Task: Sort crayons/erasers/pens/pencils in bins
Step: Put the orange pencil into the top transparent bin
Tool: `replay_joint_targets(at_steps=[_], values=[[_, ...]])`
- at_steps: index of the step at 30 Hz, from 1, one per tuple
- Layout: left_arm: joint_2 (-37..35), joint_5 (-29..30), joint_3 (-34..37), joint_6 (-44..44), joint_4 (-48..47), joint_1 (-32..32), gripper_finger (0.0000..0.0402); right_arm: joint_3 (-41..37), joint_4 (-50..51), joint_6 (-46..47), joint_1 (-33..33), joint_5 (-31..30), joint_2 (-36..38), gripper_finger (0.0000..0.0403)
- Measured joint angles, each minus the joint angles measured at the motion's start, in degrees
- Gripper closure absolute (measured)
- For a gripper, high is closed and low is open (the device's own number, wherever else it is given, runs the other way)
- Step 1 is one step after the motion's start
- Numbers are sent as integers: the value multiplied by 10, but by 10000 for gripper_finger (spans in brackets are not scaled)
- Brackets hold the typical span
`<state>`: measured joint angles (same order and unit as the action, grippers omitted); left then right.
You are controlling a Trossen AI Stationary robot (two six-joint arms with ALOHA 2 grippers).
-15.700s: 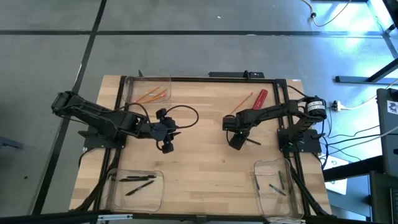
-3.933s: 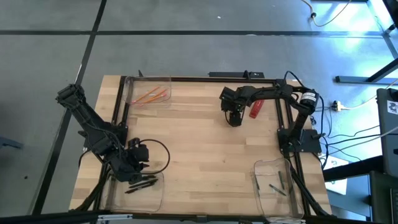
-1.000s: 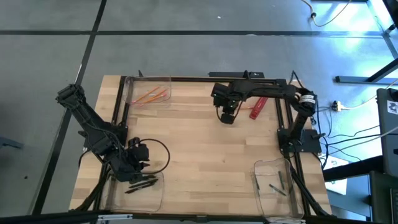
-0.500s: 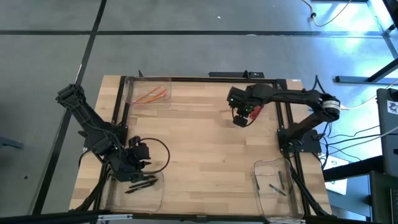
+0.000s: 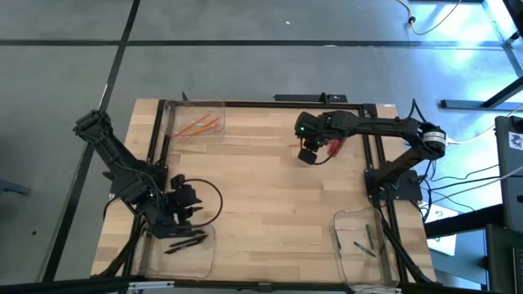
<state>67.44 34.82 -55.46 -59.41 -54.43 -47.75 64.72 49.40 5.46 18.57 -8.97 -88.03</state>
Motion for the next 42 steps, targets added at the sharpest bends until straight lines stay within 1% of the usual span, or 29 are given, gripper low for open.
replay_joint_targets(at_steps=[3,6,10,16,20,24,28,31,42], values=[[0,33,0,0,-1,2,316,0,-24,-14,0,0,0,342],[0,41,0,1,-2,10,316,0,-30,-14,2,0,0,324],[0,41,0,1,-5,23,316,0,-42,-14,11,0,0,283],[0,41,0,15,-5,42,316,0,-61,-15,34,0,0,208],[0,41,0,30,-5,56,316,0,-69,-24,45,0,0,176],[0,38,0,30,-4,68,316,0,-94,-45,46,2,-3,170],[0,36,0,30,-4,73,316,0,-126,-63,47,26,-20,177],[0,35,0,30,-4,74,316,0,-146,-87,50,46,-44,183],[0,34,0,30,-4,73,316,0,-143,-91,84,46,-136,181]])
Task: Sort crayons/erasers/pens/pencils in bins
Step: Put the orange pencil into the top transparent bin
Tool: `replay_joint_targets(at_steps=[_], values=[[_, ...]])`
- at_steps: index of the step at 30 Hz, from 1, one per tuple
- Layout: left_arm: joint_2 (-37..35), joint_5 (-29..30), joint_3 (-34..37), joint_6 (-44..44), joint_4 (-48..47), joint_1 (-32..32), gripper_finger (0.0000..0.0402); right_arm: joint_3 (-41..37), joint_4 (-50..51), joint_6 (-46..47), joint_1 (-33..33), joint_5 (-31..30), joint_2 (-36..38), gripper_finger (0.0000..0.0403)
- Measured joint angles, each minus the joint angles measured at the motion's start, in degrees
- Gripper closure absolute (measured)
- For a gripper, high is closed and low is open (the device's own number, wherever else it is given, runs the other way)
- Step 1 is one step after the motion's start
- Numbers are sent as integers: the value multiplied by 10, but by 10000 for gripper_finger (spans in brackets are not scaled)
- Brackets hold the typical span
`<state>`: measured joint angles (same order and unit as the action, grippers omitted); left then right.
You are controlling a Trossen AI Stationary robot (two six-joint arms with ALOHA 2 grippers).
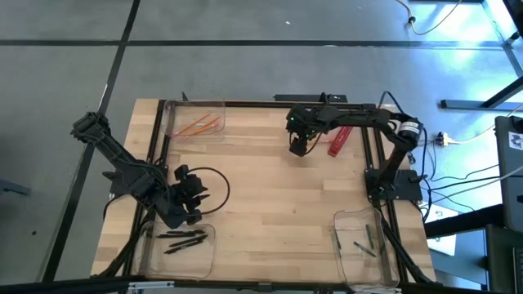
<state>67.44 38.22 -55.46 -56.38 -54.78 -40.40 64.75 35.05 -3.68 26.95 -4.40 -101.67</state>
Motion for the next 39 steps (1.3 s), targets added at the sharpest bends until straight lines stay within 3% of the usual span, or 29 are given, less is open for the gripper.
replay_joint_targets(at_steps=[12,19,24,39], values=[[0,0,0,0,-1,0,316,0,13,-113,15,42,-44,186],[0,0,0,0,-1,0,316,2,11,-119,28,53,-67,194],[0,0,0,0,0,0,316,2,11,-120,42,109,-71,203],[0,0,0,0,0,0,316,1,11,-133,44,86,-73,386]])
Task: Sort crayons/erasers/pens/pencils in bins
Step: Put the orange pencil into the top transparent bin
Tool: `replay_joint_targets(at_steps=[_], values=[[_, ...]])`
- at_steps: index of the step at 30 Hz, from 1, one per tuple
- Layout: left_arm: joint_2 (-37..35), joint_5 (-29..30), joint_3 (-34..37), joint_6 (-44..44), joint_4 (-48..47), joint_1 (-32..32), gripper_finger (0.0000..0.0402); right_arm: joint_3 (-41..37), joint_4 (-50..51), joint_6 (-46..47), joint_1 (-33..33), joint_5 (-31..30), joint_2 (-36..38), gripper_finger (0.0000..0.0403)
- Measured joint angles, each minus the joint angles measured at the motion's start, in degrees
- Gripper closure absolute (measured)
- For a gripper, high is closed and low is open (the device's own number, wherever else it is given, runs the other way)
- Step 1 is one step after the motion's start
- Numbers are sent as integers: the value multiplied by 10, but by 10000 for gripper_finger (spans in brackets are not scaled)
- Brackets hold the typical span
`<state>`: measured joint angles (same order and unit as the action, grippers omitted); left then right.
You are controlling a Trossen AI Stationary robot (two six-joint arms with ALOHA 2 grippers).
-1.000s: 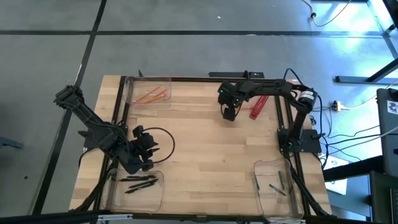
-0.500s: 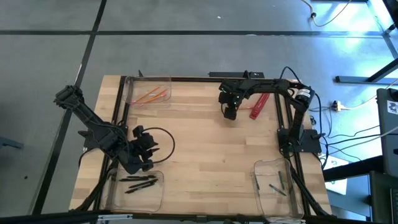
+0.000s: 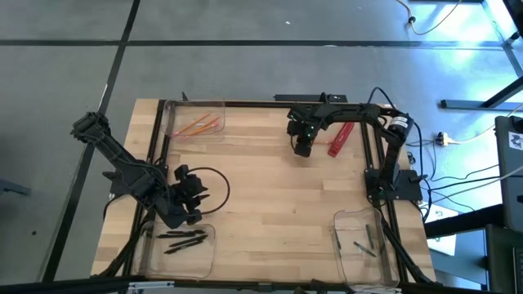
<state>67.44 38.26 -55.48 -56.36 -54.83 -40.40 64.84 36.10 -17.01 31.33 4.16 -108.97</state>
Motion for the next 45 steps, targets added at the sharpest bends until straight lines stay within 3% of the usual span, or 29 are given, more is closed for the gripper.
replay_joint_targets(at_steps=[9,27,33,39,45], values=[[0,0,0,0,0,0,316,0,-9,41,-12,12,0,398],[0,0,0,0,0,0,316,2,-81,92,-128,69,-2,400],[0,0,0,0,0,0,316,69,5,92,-141,64,-6,399],[0,0,0,0,0,0,316,150,124,77,-142,19,-5,399],[0,0,0,0,0,0,316,183,213,77,-153,12,-1,401]])
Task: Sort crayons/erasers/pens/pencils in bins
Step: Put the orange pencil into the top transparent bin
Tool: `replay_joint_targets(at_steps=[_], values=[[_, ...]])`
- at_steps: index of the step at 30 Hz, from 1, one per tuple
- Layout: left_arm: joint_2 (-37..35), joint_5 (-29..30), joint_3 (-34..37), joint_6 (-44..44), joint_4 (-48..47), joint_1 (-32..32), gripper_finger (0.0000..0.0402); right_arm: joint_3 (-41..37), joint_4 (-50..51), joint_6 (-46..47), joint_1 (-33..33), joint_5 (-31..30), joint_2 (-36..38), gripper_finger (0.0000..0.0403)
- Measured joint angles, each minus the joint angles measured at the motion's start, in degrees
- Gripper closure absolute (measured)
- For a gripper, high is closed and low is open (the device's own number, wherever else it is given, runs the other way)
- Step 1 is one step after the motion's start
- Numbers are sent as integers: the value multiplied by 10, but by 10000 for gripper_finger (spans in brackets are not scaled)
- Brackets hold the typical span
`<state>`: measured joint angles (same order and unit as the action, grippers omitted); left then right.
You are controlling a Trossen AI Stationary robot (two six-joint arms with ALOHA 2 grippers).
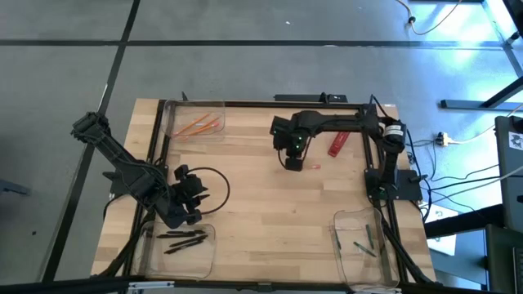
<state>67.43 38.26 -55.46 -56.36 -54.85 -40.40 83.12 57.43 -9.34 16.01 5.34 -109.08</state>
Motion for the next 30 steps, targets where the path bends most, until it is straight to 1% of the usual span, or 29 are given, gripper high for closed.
replay_joint_targets(at_steps=[6,11,13,17,22,26,30], values=[[0,0,0,0,0,0,316,-2,75,10,-32,-53,23,401],[0,0,0,0,0,0,316,-2,110,42,-56,-58,62,401],[0,0,0,0,0,0,316,-17,114,52,-64,-58,87,401],[0,0,0,2,0,0,316,-99,94,108,-80,-59,160,401],[0,0,0,33,1,1,316,-226,-25,162,-94,-59,263,400],[0,1,0,31,2,11,316,-278,-60,202,-94,-60,299,391],[0,1,0,29,12,17,316,-305,-60,210,-91,-86,301,375]])
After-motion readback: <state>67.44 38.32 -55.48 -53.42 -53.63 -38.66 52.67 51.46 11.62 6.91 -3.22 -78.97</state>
